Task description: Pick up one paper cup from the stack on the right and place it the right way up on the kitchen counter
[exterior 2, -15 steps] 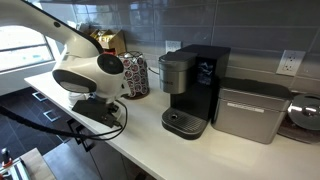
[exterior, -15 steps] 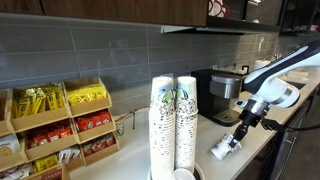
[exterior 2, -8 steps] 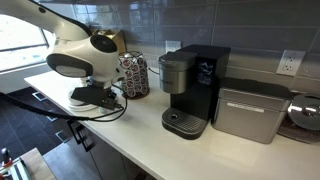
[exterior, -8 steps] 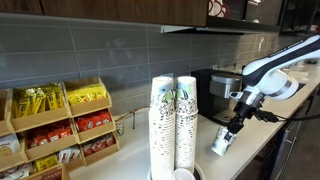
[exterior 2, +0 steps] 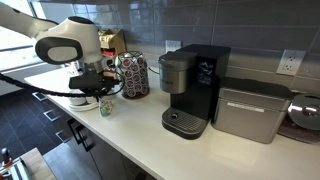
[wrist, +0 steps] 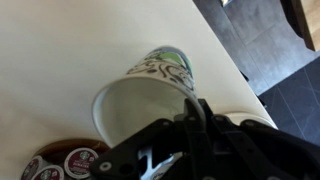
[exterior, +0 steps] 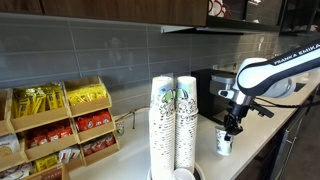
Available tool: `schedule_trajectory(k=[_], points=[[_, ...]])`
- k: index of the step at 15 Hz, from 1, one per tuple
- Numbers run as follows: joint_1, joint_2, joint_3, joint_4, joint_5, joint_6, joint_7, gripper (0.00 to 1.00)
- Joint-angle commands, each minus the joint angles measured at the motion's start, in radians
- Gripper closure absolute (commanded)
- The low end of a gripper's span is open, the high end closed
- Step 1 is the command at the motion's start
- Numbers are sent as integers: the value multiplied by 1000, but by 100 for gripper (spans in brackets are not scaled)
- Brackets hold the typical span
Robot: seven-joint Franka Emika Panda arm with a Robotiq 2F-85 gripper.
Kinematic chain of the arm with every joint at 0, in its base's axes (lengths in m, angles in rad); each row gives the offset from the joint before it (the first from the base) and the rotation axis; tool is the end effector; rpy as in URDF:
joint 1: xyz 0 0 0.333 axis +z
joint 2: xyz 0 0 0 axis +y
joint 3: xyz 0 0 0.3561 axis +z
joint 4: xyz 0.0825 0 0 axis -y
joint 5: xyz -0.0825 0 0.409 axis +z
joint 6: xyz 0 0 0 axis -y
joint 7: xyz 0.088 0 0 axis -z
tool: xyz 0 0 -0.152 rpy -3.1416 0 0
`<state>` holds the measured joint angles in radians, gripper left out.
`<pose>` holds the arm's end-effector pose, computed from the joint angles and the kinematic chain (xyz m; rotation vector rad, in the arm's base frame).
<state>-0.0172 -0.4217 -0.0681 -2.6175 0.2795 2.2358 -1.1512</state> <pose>0.4051 -0.0152 0.3731 -2.6520 -1.2846 -0.2586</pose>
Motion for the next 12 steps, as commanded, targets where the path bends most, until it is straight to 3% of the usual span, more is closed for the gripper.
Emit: schedule_trajectory(k=[1,5,6,8,12], points=[[25,-37,23,-68,-133,109,50,92],[50,-30,24,-112,-206,180,85,91],[49,-31,28,-118,-229,190,104,67],[52,-50,26,-115,-261,186,131,63],[51,-123,23,-72,-305,108,194,33]])
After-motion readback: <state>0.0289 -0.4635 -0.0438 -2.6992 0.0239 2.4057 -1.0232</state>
